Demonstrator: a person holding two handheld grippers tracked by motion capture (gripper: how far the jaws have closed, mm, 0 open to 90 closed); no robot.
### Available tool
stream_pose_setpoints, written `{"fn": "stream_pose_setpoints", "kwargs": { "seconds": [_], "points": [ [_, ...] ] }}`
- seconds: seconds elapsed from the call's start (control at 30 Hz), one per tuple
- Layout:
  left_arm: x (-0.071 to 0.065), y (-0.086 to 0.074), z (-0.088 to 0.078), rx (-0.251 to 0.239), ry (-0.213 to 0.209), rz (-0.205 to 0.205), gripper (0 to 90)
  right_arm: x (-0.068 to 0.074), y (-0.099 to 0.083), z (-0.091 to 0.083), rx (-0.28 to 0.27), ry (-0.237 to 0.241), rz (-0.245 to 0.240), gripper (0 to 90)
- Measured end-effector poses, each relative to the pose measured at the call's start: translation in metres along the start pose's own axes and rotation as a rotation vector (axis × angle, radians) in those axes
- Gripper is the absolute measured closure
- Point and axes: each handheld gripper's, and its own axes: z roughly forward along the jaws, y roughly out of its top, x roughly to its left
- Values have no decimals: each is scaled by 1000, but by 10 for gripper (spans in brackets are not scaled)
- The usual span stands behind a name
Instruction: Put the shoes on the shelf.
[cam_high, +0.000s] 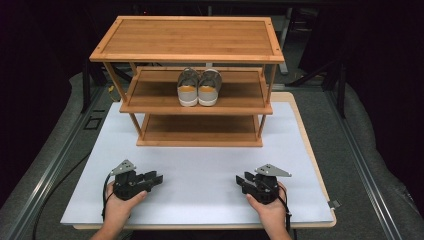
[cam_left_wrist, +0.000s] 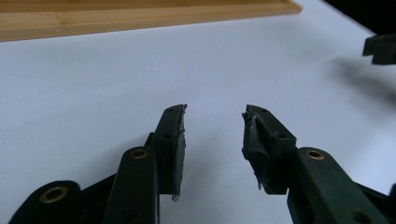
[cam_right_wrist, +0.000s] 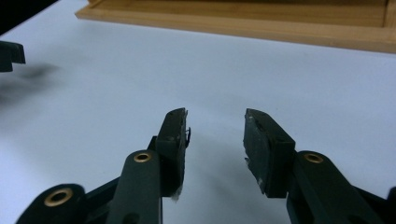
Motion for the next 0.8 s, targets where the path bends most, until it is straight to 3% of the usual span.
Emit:
{"fn": "stream_pose_setpoints", "kwargs": {
  "seconds": [0.33,0.53,0.8],
  "points": [
    [-9,-5,13,52,-10,54,550,13,-6,15,41,16,-70,551],
    [-11,-5,16,67,-21,59,537,16,-6,17,42,41,-63,548],
    [-9,-4,16,58,-5,55,500,15,-7,18,48,26,-46,501]
  ]
}}
